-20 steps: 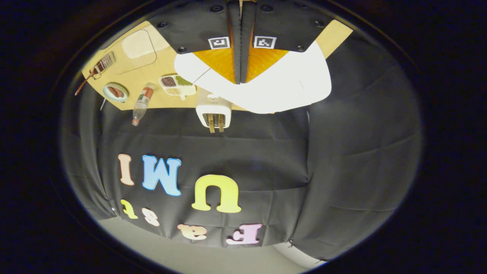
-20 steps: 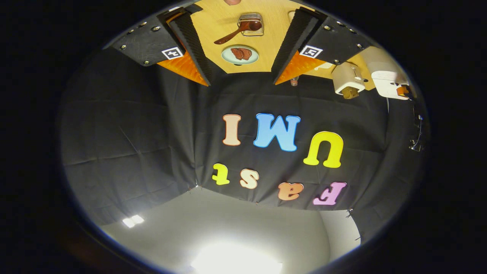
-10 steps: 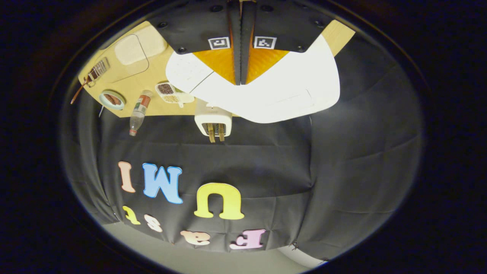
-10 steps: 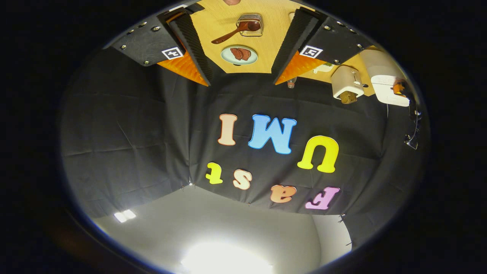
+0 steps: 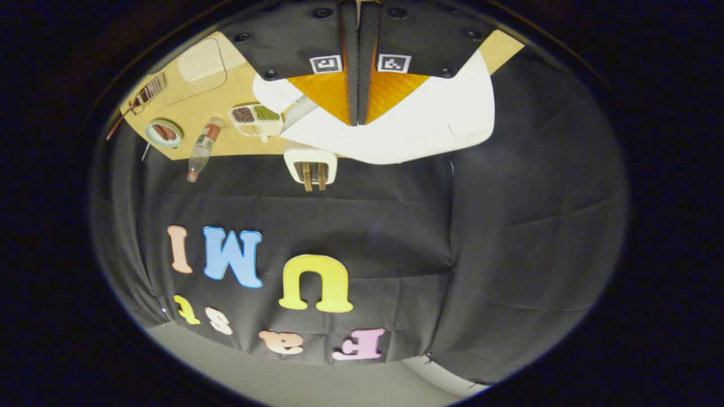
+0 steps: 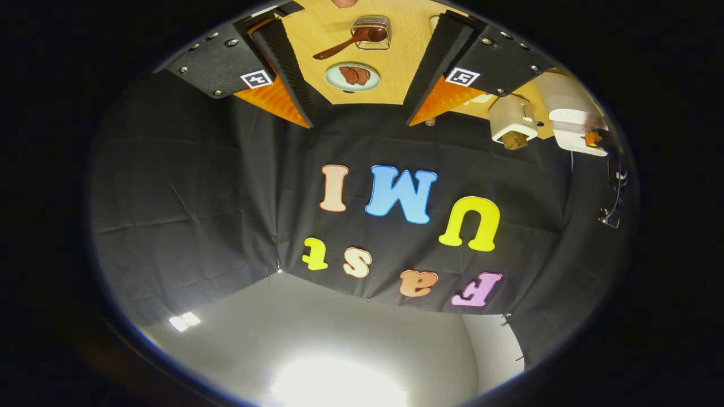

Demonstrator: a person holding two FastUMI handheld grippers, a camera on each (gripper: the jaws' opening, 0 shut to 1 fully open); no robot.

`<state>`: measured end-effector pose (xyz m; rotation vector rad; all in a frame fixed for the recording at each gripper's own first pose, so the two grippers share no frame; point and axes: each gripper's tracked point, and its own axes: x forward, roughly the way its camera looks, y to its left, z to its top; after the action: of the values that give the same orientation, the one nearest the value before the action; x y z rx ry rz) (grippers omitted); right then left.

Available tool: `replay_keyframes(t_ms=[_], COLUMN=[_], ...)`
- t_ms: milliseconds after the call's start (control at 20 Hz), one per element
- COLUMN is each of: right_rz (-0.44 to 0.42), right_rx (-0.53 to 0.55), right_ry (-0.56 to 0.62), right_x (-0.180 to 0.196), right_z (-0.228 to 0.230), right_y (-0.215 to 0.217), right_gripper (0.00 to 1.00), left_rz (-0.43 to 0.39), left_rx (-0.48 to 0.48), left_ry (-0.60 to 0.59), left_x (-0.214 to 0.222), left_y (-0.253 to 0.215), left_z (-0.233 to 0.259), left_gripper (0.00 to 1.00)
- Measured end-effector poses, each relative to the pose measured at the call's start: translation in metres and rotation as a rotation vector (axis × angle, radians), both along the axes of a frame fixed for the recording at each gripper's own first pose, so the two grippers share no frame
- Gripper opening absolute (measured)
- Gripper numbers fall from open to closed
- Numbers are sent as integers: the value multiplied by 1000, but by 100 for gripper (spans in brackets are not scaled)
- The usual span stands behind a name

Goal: Close the left gripper, press the button to open the rice cooker; take a wooden spoon from the chopstick holder with the right hand, scoop a spoonful of rice and pour it into the rice cooker, then put the wooden spoon back into the chopstick holder.

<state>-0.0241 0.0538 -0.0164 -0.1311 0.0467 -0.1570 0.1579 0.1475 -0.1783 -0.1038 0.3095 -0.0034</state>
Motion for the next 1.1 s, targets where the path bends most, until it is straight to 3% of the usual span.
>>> replay_keyframes(t_ms=[300, 650, 850, 950, 1000, 1050, 1100], right_rz=[23, 33, 44, 53, 57, 61, 64], right_rx=[6, 55, 67, 81, 87, 93, 99], right_ry=[-25, -32, -20, -7, 0, 6, 15], right_x=[7, 24, 33, 42, 47, 50, 54], right_z=[7, 3, -10, -19, -24, -30, -36], right_y=[-22, -57, -73, -79, -82, -85, -88], right_gripper=[95, 95, 95, 95, 95, 95, 95], left_rz=[78, 95, 84, 77, 75, 74, 69], left_rx=[77, 92, 54, 48, 52, 59, 66], left_ry=[-164, -325, -364, -368, -373, -373, -372], left_x=[-6, -49, -72, -81, -88, -93, -97], left_y=[14, -24, -54, -66, -73, -76, -82], left_z=[84, 164, 184, 189, 191, 191, 191], left_gripper=[9, 10, 73, 88, 84, 91, 87])
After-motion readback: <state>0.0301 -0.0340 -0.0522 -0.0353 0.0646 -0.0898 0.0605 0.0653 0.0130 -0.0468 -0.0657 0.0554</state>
